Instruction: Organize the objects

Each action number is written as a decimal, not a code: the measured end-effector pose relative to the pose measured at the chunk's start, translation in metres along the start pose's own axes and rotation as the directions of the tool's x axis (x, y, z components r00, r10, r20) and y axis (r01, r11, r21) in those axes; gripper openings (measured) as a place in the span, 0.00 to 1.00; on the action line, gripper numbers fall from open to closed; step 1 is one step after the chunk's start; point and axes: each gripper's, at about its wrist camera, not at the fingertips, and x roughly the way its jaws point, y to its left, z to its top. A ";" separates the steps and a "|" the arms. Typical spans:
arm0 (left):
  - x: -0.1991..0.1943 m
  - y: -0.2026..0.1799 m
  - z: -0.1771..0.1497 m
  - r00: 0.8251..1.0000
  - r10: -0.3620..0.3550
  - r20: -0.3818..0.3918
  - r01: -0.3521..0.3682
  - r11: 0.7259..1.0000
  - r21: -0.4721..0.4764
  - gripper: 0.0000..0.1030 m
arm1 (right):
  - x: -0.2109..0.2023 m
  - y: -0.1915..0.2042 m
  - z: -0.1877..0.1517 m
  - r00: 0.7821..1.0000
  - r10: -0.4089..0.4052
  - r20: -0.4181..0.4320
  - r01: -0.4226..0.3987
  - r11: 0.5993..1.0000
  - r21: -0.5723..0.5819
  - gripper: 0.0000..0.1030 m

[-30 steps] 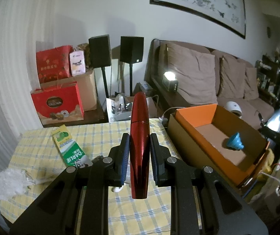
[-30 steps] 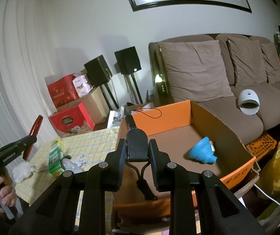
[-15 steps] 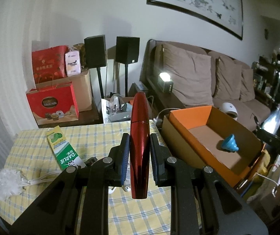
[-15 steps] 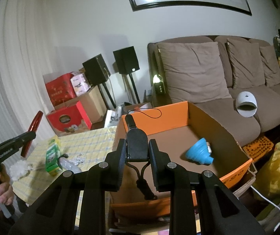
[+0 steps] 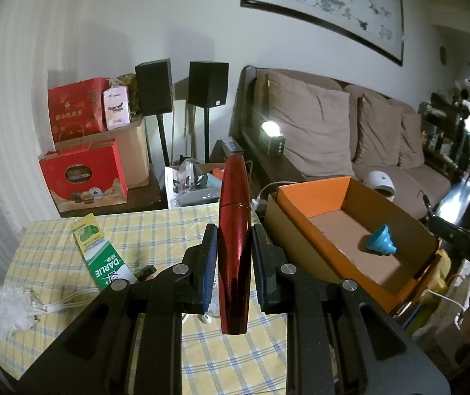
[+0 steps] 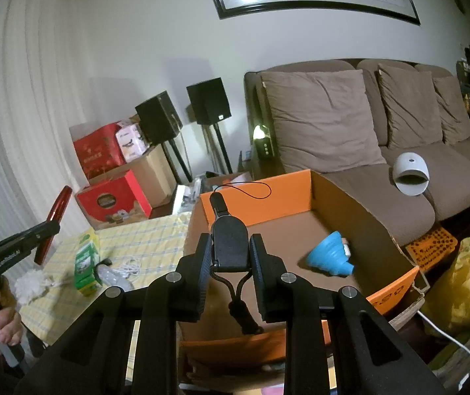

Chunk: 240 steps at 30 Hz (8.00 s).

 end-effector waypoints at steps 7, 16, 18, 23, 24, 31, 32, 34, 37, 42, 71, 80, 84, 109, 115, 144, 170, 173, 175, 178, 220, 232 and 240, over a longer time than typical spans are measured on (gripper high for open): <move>-0.001 -0.008 0.001 1.000 -0.014 -0.002 0.014 1.000 0.007 0.18 | -0.001 -0.007 0.001 1.000 -0.007 -0.003 0.007 1.000 0.008 0.22; 0.000 -0.017 0.002 1.000 -0.029 -0.003 0.029 0.999 0.018 0.18 | -0.004 -0.017 0.003 1.000 -0.023 0.001 0.022 0.999 0.027 0.22; 0.000 -0.019 0.002 0.999 -0.032 -0.004 0.032 0.999 0.020 0.18 | -0.005 -0.018 0.002 1.000 -0.022 0.000 0.022 0.999 0.029 0.22; 0.002 -0.023 0.001 0.999 -0.041 -0.012 0.041 0.999 0.027 0.18 | -0.005 -0.018 0.003 1.000 -0.022 -0.005 0.022 0.999 0.029 0.22; 0.002 -0.023 0.001 0.999 -0.042 -0.013 0.043 0.999 0.028 0.18 | -0.005 -0.018 0.003 1.000 -0.021 -0.006 0.022 0.999 0.029 0.22; 0.004 -0.025 0.001 0.999 -0.048 -0.013 0.048 0.998 0.030 0.18 | -0.005 -0.021 0.002 1.000 -0.026 -0.007 0.026 0.999 0.033 0.22; 0.004 -0.025 0.001 0.999 -0.048 -0.014 0.048 0.998 0.031 0.18 | -0.005 -0.022 0.002 1.000 -0.026 -0.007 0.027 0.999 0.033 0.22; 0.003 -0.025 0.001 0.999 -0.050 -0.014 0.050 0.998 0.031 0.18 | -0.005 -0.022 0.002 1.000 -0.029 -0.008 0.029 0.999 0.035 0.22; 0.003 -0.029 -0.001 0.998 -0.054 -0.016 0.055 0.998 0.033 0.18 | -0.005 -0.024 0.003 0.999 -0.032 -0.007 0.032 0.999 0.040 0.22; 0.004 -0.034 -0.002 0.998 -0.063 -0.020 0.064 0.997 0.040 0.18 | -0.006 -0.026 0.003 1.000 -0.030 -0.008 0.030 0.999 0.042 0.22; 0.004 -0.051 0.000 0.995 -0.096 -0.032 0.098 0.993 0.062 0.18 | -0.006 -0.032 0.003 0.999 -0.033 -0.012 0.034 0.998 0.048 0.22; 0.010 -0.058 0.000 0.994 -0.103 -0.045 0.106 0.992 0.075 0.18 | -0.007 -0.039 0.000 0.999 -0.037 -0.014 0.038 0.998 0.052 0.22; 0.011 -0.060 0.000 0.993 -0.105 -0.045 0.108 0.991 0.075 0.18 | -0.007 -0.037 -0.001 0.999 -0.035 -0.019 0.036 0.998 0.049 0.22; 0.010 -0.076 0.001 0.990 -0.136 -0.045 0.139 0.985 0.097 0.18 | -0.010 -0.043 0.001 0.998 -0.057 -0.024 0.058 0.996 0.069 0.22; 0.009 -0.083 0.002 0.988 -0.147 -0.047 0.151 0.983 0.108 0.18 | -0.009 -0.042 0.002 0.998 -0.058 -0.024 0.060 0.996 0.070 0.22; 0.009 -0.093 0.001 0.986 -0.158 -0.056 0.163 0.979 0.118 0.18 | -0.019 -0.062 0.005 0.996 -0.092 -0.019 0.094 0.991 0.099 0.22; 0.010 -0.096 0.002 0.986 -0.159 -0.057 0.165 0.980 0.113 0.18 | -0.020 -0.073 0.002 0.990 -0.136 -0.030 0.139 0.984 0.110 0.22; 0.010 -0.096 0.002 0.986 -0.158 -0.060 0.164 0.980 0.115 0.18 | -0.020 -0.073 0.002 0.990 -0.139 -0.032 0.142 0.984 0.111 0.22; 0.011 -0.095 0.002 0.986 -0.156 -0.063 0.162 0.980 0.115 0.18 | -0.019 -0.073 0.002 0.990 -0.140 -0.033 0.142 0.983 0.112 0.22; 0.012 -0.095 0.003 0.986 -0.156 -0.064 0.163 0.980 0.116 0.18 | -0.020 -0.072 0.003 0.990 -0.138 -0.033 0.141 0.984 0.108 0.22; 0.021 -0.115 0.002 0.980 -0.184 -0.070 0.192 0.973 0.130 0.18 | -0.020 -0.080 0.002 0.984 -0.172 -0.048 0.177 0.977 0.122 0.22; 0.023 -0.127 0.003 0.976 -0.201 -0.078 0.211 0.967 0.141 0.18 | -0.017 -0.078 -0.001 0.985 -0.166 -0.051 0.171 0.979 0.115 0.22; 0.023 -0.132 0.005 0.973 -0.216 -0.082 0.226 0.964 0.140 0.18 | -0.015 -0.076 -0.001 0.986 -0.160 -0.057 0.165 0.980 0.109 0.22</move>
